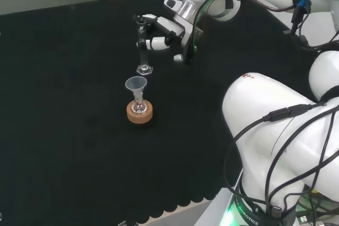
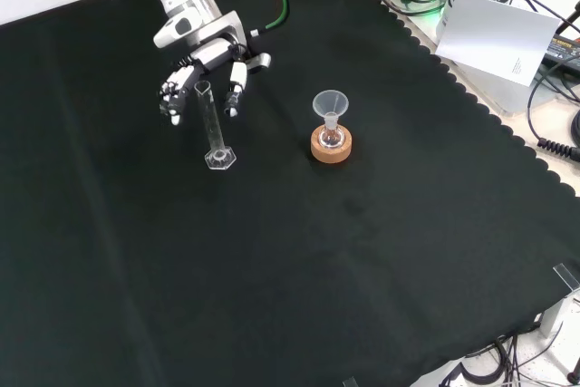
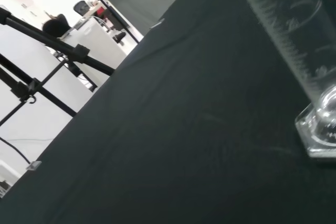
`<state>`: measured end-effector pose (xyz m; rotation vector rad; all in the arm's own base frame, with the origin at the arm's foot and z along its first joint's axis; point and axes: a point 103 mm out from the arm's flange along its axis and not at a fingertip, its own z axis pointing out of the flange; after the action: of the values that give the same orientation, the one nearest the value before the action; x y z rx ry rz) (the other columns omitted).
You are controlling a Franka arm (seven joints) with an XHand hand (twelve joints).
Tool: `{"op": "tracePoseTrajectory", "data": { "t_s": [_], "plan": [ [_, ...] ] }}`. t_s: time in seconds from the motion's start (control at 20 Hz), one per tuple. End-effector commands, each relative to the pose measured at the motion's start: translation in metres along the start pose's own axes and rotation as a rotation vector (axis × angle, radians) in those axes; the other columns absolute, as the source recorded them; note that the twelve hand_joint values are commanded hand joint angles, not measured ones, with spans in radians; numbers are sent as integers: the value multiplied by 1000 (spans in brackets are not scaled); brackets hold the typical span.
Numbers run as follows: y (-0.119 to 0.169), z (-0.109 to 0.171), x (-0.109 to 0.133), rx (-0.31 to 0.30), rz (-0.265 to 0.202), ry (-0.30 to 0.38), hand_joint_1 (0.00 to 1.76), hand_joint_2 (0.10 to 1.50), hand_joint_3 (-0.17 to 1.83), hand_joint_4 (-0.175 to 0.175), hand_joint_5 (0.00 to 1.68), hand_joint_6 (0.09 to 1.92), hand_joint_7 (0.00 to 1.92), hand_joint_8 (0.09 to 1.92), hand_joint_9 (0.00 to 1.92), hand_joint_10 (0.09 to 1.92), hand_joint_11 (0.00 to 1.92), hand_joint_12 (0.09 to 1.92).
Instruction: Put the graduated cylinder back on the table.
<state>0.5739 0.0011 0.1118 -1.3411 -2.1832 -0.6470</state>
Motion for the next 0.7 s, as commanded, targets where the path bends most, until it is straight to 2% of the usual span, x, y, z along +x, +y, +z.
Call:
{"op": "tracePoseTrajectory", "data": {
  "t_s": [0.05, 0.35, 0.7],
  "plan": [
    [-11, -31, 9, -12, 29, -74, 789, 964, -175, -90, 190, 87, 71, 686, 608, 87, 204, 1368],
    [-37, -75, 39, -36, 42, -179, 786, 961, -175, -89, 190, 87, 59, 686, 600, 87, 187, 1374],
    [-68, -118, 80, -32, 66, -303, 786, 961, -175, -88, 196, 87, 58, 687, 598, 87, 183, 1378]
  ]
}}
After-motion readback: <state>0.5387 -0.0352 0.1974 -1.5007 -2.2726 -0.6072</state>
